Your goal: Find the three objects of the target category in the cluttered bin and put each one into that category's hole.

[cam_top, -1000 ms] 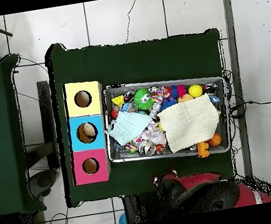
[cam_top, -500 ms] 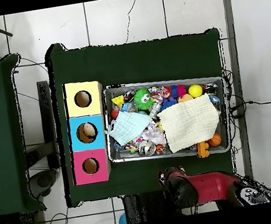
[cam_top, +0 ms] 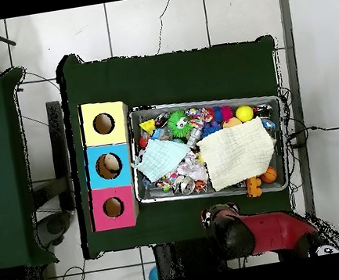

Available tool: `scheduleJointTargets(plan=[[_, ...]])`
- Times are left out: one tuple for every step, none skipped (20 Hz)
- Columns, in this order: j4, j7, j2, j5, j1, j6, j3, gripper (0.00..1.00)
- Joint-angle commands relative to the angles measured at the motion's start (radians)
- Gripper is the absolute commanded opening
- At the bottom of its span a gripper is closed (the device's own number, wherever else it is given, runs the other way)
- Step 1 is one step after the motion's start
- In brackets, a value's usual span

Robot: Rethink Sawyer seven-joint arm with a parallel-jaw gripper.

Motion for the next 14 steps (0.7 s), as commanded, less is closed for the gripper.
scheduleJointTargets(plan=[[-0.024, 0.053, -0.050, 0.055, 0.014, 0.088, 0.110, 1.00], [-0.035, 0.065, -0.035, 0.051, 0.023, 0.075, 0.102, 1.00], [-0.045, 0.074, -0.019, 0.047, 0.029, 0.059, 0.097, 1.00], [-0.057, 0.081, -0.004, 0.040, 0.038, 0.046, 0.089, 1.00], [-0.066, 0.085, 0.006, 0.039, 0.046, 0.039, 0.084, 1.00], [-0.075, 0.091, 0.014, 0.040, 0.054, 0.035, 0.078, 1.00], [-0.084, 0.093, 0.022, 0.040, 0.058, 0.031, 0.076, 1.00], [-0.092, 0.096, 0.029, 0.041, 0.063, 0.026, 0.075, 1.00], [-0.100, 0.098, 0.036, 0.043, 0.066, 0.026, 0.074, 1.00], [-0.108, 0.099, 0.041, 0.045, 0.070, 0.027, 0.073, 1.00], [-0.115, 0.098, 0.044, 0.048, 0.072, 0.029, 0.074, 1.00], [-0.122, 0.095, 0.047, 0.049, 0.074, 0.033, 0.076, 1.00], [-0.130, 0.094, 0.051, 0.051, 0.077, 0.036, 0.076, 1.00], [-0.138, 0.093, 0.055, 0.053, 0.080, 0.038, 0.076, 1.00]])
